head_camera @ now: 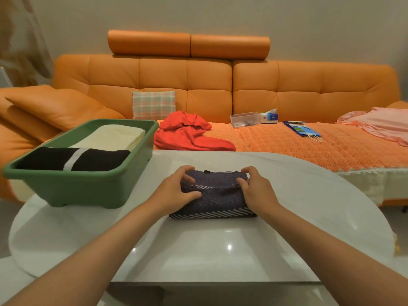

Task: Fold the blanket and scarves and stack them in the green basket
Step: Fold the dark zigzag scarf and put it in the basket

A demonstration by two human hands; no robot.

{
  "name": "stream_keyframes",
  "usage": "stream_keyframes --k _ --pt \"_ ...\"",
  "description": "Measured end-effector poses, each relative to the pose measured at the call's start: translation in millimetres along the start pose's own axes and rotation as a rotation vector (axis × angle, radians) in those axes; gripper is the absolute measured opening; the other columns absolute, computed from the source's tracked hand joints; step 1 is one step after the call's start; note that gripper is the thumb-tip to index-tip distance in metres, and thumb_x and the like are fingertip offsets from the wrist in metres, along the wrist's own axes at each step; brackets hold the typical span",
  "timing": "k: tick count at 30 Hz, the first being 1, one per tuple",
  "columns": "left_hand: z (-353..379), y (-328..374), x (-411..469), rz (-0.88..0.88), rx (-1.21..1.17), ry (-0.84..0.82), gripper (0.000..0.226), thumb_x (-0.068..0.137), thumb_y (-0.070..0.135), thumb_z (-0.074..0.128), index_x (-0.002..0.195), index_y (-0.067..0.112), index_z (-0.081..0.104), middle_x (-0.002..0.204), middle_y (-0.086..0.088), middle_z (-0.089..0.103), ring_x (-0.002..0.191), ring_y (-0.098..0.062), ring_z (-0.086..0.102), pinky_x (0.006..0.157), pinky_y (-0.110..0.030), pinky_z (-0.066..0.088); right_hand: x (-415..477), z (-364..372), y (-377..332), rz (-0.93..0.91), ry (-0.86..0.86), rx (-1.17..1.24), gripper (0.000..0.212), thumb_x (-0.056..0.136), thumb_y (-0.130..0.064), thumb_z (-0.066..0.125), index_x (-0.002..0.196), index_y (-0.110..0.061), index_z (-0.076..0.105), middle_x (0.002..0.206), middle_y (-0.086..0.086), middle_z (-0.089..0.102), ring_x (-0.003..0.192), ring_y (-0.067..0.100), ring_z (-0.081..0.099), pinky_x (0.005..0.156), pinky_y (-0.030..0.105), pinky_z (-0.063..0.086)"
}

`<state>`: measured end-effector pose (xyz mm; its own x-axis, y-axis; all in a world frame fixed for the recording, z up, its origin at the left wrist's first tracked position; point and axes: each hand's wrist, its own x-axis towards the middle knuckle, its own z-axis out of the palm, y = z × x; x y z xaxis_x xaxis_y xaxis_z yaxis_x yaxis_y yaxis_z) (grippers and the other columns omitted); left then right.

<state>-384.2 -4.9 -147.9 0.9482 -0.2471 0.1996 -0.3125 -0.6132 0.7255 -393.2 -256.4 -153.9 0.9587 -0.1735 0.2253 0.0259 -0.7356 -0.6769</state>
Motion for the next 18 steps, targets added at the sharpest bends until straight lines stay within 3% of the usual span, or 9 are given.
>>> stream_keyframes --k 3,6,11,14,16,18 --pt "9 -7 12 -0.017 0.08 0.131 0.049 0.084 0.021 0.076 0.129 0.022 0.056 0.104 0.007 0.066 0.093 -0.012 0.059 0.08 -0.019 0.038 3 4 -3 0.012 0.02 -0.018 0.035 0.101 -0.041 0.048 0.13 -0.022 0.049 0.095 -0.001 0.062 0.091 0.022 0.06 0.076 0.037 0.046" --pt "17 -14 25 -0.038 0.091 0.139 0.039 0.084 0.018 0.076 0.12 0.02 0.062 0.1 0.005 0.067 0.094 -0.014 0.059 0.079 -0.021 0.036 4 1 -7 -0.007 -0.059 -0.003 0.051 0.094 -0.06 0.051 0.135 -0.03 0.045 0.109 -0.01 0.054 0.104 0.017 0.057 0.089 0.037 0.048" --pt "18 -18 38 0.073 0.204 0.209 0.031 0.089 0.022 0.071 0.118 0.016 0.065 0.113 0.0 0.06 0.098 -0.018 0.059 0.086 -0.024 0.043 9 6 3 0.022 -0.047 -0.007 0.034 0.097 -0.03 0.059 0.131 -0.026 0.053 0.102 -0.009 0.058 0.091 0.01 0.056 0.083 0.028 0.045" --pt "16 -6 36 0.455 0.469 0.283 0.023 0.09 0.021 0.065 0.112 0.016 0.069 0.123 -0.004 0.059 0.1 -0.025 0.06 0.088 -0.04 0.049 9 10 7 0.015 -0.009 -0.017 0.032 0.098 -0.017 0.051 0.128 -0.025 0.055 0.097 -0.008 0.06 0.088 0.013 0.058 0.081 0.032 0.049" --pt "23 4 26 0.632 0.572 0.103 0.034 0.094 0.039 0.051 0.117 0.023 0.069 0.13 0.001 0.06 0.116 -0.022 0.056 0.096 -0.042 0.045 8 11 6 -0.01 -0.001 -0.071 0.038 0.094 -0.011 0.049 0.128 -0.025 0.055 0.1 -0.007 0.06 0.091 0.015 0.059 0.078 0.033 0.049" --pt "34 6 14 0.513 0.644 -0.162 0.061 0.091 0.062 0.033 0.141 0.032 0.051 0.151 0.008 0.043 0.139 -0.014 0.037 0.113 -0.039 0.03 8 10 3 -0.052 -0.025 -0.233 0.045 0.088 -0.01 0.052 0.129 -0.028 0.054 0.108 -0.006 0.057 0.097 0.017 0.057 0.078 0.033 0.046"
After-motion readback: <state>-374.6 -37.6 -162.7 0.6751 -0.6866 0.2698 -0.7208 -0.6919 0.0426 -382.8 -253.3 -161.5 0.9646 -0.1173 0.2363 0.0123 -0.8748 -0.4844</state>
